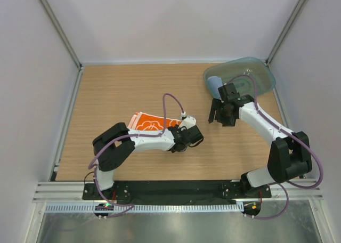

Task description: Roll the towels

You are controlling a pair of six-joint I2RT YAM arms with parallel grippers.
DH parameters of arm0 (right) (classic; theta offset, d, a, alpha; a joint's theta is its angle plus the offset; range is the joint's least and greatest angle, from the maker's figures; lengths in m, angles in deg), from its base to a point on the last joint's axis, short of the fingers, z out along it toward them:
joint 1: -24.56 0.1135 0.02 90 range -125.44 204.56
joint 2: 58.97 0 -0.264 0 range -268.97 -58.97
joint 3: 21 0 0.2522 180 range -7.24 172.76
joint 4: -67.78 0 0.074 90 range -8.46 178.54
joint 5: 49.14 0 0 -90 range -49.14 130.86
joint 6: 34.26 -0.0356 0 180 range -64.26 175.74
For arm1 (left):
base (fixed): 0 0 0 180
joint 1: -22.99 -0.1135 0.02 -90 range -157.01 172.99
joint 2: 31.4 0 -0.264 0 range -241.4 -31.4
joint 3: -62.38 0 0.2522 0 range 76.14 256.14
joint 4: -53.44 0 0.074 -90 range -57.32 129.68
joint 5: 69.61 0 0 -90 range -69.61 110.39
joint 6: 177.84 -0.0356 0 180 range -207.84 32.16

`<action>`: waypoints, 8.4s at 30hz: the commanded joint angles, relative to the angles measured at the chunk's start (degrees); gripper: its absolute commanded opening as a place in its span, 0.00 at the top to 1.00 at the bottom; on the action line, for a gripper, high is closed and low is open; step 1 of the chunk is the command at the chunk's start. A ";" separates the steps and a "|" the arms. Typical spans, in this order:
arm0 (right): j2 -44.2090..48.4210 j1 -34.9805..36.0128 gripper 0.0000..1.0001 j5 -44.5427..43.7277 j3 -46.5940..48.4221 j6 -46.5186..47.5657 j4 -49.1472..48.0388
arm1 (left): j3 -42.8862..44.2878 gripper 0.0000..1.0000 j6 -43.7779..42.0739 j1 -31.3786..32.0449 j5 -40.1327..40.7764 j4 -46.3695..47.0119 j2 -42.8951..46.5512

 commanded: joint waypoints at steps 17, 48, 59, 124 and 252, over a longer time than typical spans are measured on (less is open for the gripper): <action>-0.90 0.94 0.25 31.24 -13.51 -13.43 -28.94 | -11.33 1.00 -0.40 -1.38 -9.48 12.91 12.50; -17.70 9.64 0.72 26.94 -10.27 -17.22 -36.87 | -20.83 1.00 2.41 -2.61 -14.23 17.04 27.45; -17.08 9.03 0.76 20.62 -2.62 -10.28 -23.86 | -24.69 1.00 5.75 -2.79 -15.55 17.65 30.88; -24.46 16.94 0.74 30.99 -8.24 -14.05 -49.69 | -31.90 1.00 30.71 -20.81 -27.42 6.14 30.17; 7.35 4.37 0.48 26.74 -7.26 -5.34 -16.54 | -12.56 1.00 12.33 -10.78 -31.62 1.21 17.25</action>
